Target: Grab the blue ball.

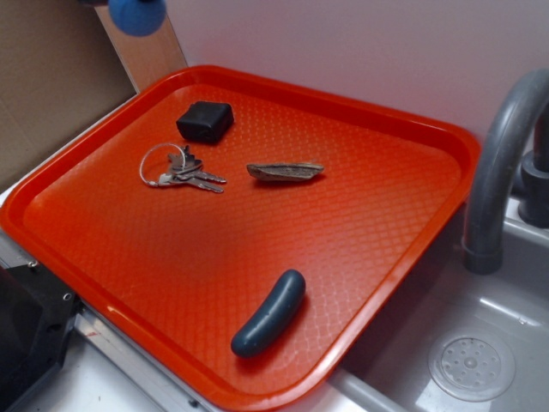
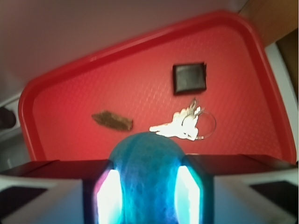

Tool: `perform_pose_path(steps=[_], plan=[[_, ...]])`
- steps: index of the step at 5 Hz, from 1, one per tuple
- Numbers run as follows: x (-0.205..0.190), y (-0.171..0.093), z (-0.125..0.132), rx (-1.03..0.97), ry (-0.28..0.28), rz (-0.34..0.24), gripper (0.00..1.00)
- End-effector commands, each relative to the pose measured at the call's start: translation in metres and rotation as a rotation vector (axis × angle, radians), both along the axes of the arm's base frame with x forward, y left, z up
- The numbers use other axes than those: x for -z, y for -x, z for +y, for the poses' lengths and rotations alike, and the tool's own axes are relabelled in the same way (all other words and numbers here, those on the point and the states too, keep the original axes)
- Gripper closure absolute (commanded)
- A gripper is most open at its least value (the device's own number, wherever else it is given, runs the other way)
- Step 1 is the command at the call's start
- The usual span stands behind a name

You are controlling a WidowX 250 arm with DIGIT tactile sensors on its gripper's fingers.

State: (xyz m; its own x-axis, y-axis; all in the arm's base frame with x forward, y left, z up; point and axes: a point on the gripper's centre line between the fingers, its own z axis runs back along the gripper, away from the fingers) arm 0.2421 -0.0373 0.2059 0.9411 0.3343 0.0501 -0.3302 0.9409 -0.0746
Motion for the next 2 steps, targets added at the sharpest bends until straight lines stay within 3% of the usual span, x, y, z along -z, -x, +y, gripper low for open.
perform_pose_path(steps=[1,2], plan=[[-0.0121,-0.0011,0.0074,0.035,0.021,-0.057,1.0],[-0.0115,-0.003,0.0097,0.031,0.029,-0.058,1.0]])
